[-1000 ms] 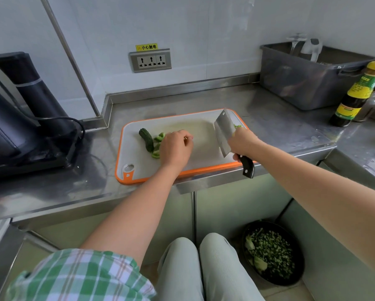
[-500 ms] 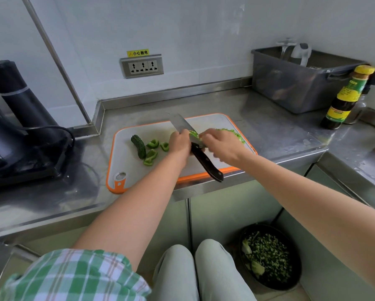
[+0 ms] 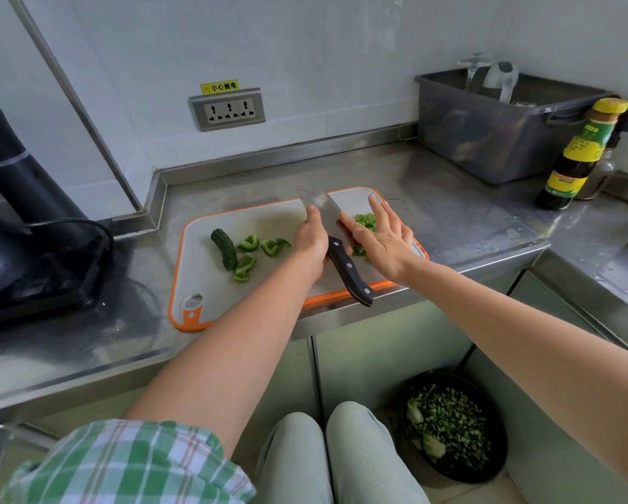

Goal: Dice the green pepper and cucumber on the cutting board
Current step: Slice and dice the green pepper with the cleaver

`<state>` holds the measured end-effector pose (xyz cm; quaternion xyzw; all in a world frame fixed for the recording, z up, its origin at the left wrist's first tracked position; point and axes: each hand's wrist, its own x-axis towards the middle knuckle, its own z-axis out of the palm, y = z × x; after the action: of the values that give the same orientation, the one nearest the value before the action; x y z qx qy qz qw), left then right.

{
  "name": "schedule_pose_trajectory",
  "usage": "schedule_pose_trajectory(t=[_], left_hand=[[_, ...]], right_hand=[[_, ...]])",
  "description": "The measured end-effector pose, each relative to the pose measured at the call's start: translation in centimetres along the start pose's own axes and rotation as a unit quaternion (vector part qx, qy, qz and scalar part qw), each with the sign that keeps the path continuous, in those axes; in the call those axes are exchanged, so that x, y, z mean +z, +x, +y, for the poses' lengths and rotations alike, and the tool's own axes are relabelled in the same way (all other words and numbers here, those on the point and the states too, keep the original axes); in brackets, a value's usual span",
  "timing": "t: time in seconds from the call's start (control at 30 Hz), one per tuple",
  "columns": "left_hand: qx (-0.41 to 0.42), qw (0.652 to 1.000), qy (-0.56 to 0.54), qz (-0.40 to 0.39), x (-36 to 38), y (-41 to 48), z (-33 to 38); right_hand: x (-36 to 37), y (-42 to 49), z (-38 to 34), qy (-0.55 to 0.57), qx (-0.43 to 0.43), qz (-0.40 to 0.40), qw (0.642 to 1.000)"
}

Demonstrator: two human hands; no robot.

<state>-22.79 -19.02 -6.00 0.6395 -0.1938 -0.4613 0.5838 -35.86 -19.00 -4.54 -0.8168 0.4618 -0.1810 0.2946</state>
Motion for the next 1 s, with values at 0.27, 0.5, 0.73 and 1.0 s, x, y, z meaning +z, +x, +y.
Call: schedule_pose_trajectory(t=[0.27,0.5,0.73,1.0], left_hand=[[0.002,1.0,0.022,0.008,-1.1,-0.4,-0.3],[0.05,0.997,0.027,0.047,-3.4,-0.3,0.3],[0.083,0.993,0.071,0.054,-2.0,0.1,0.3],[0.144,0.978,0.147,0.031,0.2,-0.7,1.9]], right_hand=[[0.2,1.2,0.6,-0.04,0.044,0.002,0.998],[0.3,3.6,1.5,0.0,0.007,0.138,0.99],[-1.0,2.9,0.8,0.133,-0.009,0.107,0.985],[-1.8,2.0,-0.5,0.157,0.019,-0.134,0.978]])
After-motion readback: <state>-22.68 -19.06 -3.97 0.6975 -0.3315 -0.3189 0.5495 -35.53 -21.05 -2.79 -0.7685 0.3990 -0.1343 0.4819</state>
